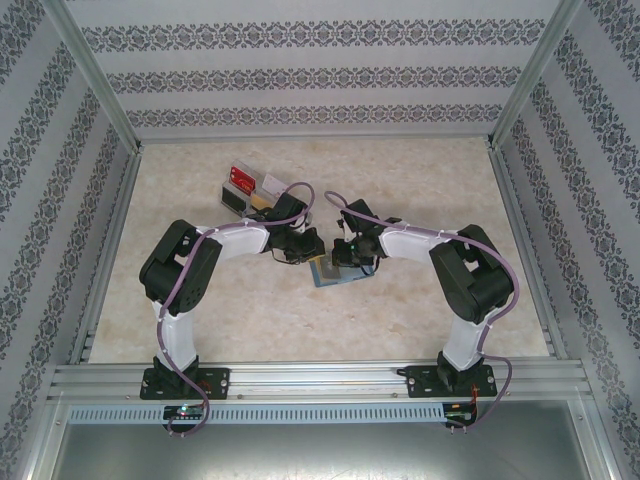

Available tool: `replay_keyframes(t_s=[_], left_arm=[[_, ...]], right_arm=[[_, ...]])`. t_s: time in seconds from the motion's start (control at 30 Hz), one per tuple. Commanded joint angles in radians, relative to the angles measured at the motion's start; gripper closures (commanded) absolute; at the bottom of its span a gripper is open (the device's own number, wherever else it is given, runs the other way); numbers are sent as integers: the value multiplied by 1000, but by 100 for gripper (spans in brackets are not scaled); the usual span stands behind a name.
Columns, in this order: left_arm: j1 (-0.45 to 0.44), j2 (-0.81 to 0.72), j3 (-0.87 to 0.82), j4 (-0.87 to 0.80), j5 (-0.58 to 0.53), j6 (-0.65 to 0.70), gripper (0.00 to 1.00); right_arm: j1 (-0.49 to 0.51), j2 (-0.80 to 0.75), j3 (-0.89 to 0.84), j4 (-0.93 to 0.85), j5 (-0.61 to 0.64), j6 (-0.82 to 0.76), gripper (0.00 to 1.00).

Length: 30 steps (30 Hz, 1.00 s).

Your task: Take the credit cards out of the card holder

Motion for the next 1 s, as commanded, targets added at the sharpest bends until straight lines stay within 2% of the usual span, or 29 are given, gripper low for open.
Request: replay_keyframes(t_s=[0.0,0.17,0.3,0.4,0.57,0.67,0.83,0.97], left_arm=[[-1,0,26,-73,-9,58,91],[47,-48,43,-231,-59,151,95],[62,-65,63,-280,-52,185,93],[63,-54,70,-246,10,159,85],[47,-30,54,-84,162,50,65],[26,-23,55,-11,223,6,59],[-1,-13,52,88,281,-60,47],[-2,2,48,97,267,-72,41]], right_arm=[[1,-36,-42,-46,-1,18,79],[-1,-162,-62,-47,-2,33,60],[-5,-228,-85,-42,25,48,56],[-10,-259,-102,-34,49,58,55],[-19,-286,-119,-33,68,65,55],[-23,-305,-128,-34,76,69,55],[-31,-336,-144,-29,96,69,55],[-34,-337,-146,-25,97,69,57]])
